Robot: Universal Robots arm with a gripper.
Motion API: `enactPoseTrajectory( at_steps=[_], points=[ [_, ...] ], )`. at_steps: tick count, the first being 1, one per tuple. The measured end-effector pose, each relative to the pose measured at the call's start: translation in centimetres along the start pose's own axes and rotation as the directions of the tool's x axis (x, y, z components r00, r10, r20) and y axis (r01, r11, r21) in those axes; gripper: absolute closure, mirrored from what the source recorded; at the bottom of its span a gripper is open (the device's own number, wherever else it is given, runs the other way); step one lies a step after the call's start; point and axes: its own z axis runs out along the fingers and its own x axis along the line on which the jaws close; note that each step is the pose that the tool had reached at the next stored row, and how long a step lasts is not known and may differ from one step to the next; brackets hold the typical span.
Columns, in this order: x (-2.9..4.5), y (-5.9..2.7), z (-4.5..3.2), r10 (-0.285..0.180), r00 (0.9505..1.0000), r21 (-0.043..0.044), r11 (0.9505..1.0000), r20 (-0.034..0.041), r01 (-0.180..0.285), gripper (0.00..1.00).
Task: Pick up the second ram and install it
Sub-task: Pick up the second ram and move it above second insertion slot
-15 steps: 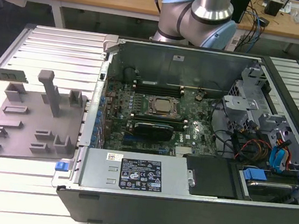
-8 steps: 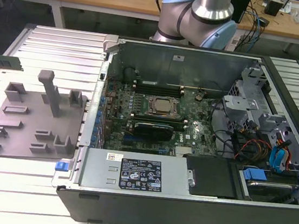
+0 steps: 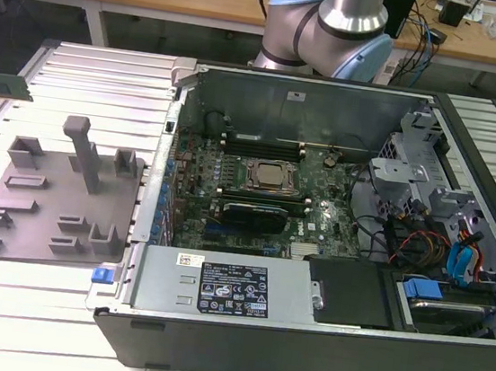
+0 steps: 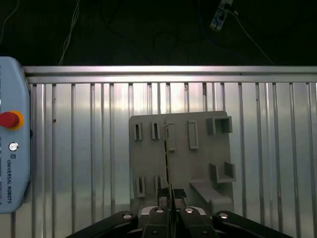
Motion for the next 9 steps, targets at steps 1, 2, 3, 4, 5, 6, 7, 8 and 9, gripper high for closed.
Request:
enactPoseTrajectory(
  at_steps=[1,2,3,4,5,6,7,8,9],
  points=[
    [-0.01,0.01,-0.19,0.0,1.0,-0.0001,1.0,0.0,0.0,0.89],
    [-0.02,0.02,-0.46,0.0,1.0,-0.0001,1.0,0.0001,0.0,0.89],
    [-0.04,0.04,-0.84,0.0,1.0,-0.0004,1.0,0.0001,0.0,0.89],
    [-0.05,0.05,-1.07,0.0,1.0,-0.0005,1.0,0.0001,0.0,0.89],
    [-0.06,0.05,-1.23,0.0,1.0,-0.0006,1.0,0.0,0.0,0.89],
    [-0.08,0.07,-1.58,0.0,1.0,-0.0008,1.0,0.0001,0.0,0.89],
    [-0.1,0.09,-2.07,0.0,1.0,-0.0008,1.0,0.0001,0.0,0.89],
    [-0.14,0.1,-2.54,0.0,1.0,-0.001,1.0,0.0,0.0,0.89],
    [-0.15,0.11,-2.71,0.0,1.0,-0.0011,1.0,0.0,0.0,0.89]
  ],
)
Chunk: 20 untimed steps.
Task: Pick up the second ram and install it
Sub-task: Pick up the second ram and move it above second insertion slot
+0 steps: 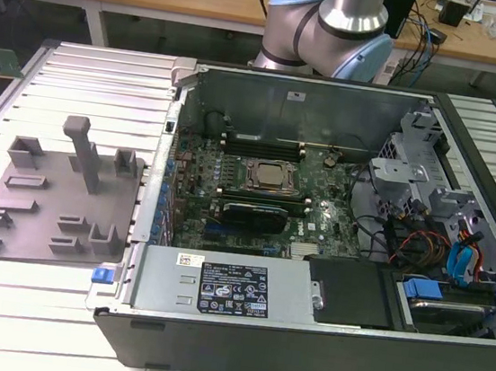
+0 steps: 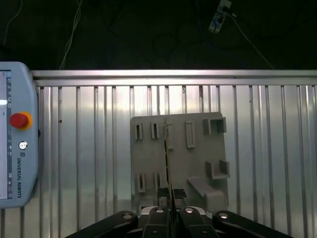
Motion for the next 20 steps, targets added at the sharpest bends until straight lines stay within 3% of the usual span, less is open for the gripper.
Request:
enactPoseTrajectory(
  at_steps=[6,7,11,14,16,20],
  points=[
    [-0.01,-0.25,-0.01,0.0,1.0,-0.0006,1.0,-0.0001,0.0,0.89],
    [-0.02,-0.95,0.1,0.0,1.0,-0.0017,1.0,-0.0001,0.0,0.89],
    [-0.09,-5.21,1.26,0.001,1.0,-0.0106,0.9999,-0.0011,-0.001,0.89],
    [-0.13,-7.29,1.92,0.001,1.0,-0.0134,0.9999,-0.0013,-0.001,0.89],
    [-0.16,-9.59,2.63,0.001,1.0,-0.016,0.9999,-0.0014,-0.001,0.89],
    [-0.19,-13.4,3.53,0.001,1.0,-0.0205,0.9998,-0.0016,-0.001,0.89]
  ],
)
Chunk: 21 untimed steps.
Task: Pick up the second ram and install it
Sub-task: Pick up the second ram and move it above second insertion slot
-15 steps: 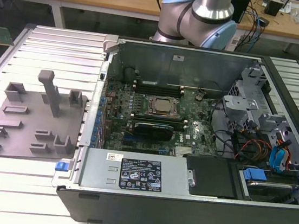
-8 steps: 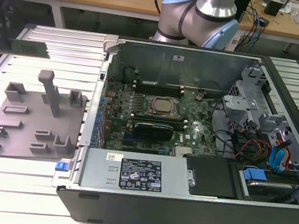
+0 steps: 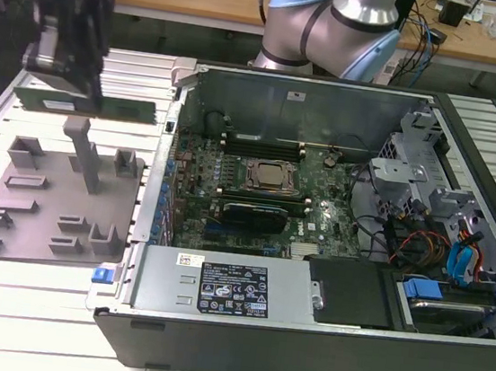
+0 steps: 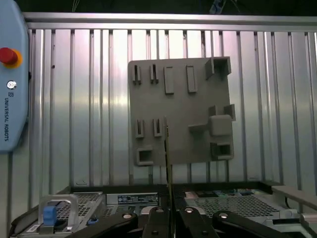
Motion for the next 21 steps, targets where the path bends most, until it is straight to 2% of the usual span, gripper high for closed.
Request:
enactPoseTrajectory(
  at_steps=[2,3,5,7,9,12,14,17,21],
  points=[
    [-0.01,-1.16,0.24,0.0,1.0,-0.0014,1.0,0.0001,0.0,0.89],
    [-0.02,-2.14,0.35,0.0,1.0,-0.0024,1.0,0.0,0.0,0.89],
    [-0.03,-3.25,0.43,0.0,1.0,-0.0032,1.0,0.0001,0.0,0.89],
    [-0.06,-5.3,0.5,0.0,1.0,-0.005,1.0,0.0,0.0,0.89],
    [-0.08,-6.32,0.51,0.0,1.0,-0.0058,1.0,0.0,0.0,0.89],
    [-0.13,-9.67,0.58,0.0,1.0,-0.0089,1.0,0.0,0.0,0.89],
    [-0.15,-11.9,0.74,0.001,1.0,-0.0144,0.9999,-0.0002,-0.001,0.89],
    [-0.21,-14.12,1.32,0.001,1.0,-0.0209,0.9998,-0.0003,-0.001,0.89],
    [-0.57,-16.46,1.96,0.002,1.0,-0.0245,0.9997,-0.0004,-0.002,0.89]
  ],
)
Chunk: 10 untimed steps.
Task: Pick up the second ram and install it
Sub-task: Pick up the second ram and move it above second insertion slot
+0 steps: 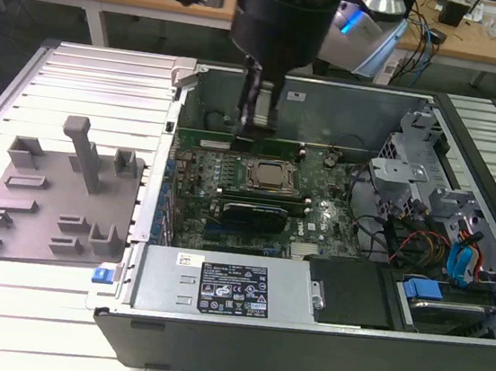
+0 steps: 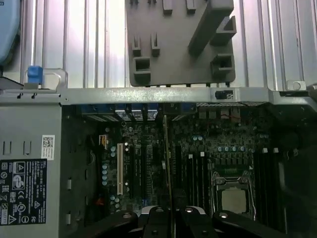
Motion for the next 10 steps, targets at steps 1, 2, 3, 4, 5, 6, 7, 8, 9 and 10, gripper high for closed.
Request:
enactPoseTrajectory(
  at_steps=[1,2,3,4,5,6,7,8,9,10],
  points=[
    [-0.35,-0.82,0.28,0.0,1.0,-0.001,1.0,0.0005,0.0,0.89],
    [-0.99,-1.49,0.52,0.0,1.0,-0.0015,1.0,0.001,0.0,0.89],
    [-1.86,-2.22,0.84,0.0,1.0,-0.0023,1.0,0.0012,0.0,0.89],
    [-2.42,-2.78,1.08,0.0,1.0,-0.0031,1.0,0.0014,0.0,0.89],
    [-2.97,-3.35,1.29,0.0,1.0,-0.0042,1.0,0.0012,0.0,0.89],
    [-3.43,-3.83,1.48,0.0,1.0,-0.005,1.0,0.0013,0.0,0.89],
    [-4.19,-4.72,1.79,0.0,1.0,-0.0069,1.0,0.0013,0.0,0.89],
    [-5.03,-6.14,2.16,0.0,1.0,-0.0102,0.9999,0.0012,0.0,0.89],
    [-5.47,-7.38,2.47,0.0,1.0,-0.0127,0.9999,0.0011,0.0,0.89],
    [-5.58,-8.04,2.81,0.001,1.0,-0.0132,0.9999,0.0012,-0.001,0.89]
  ],
)
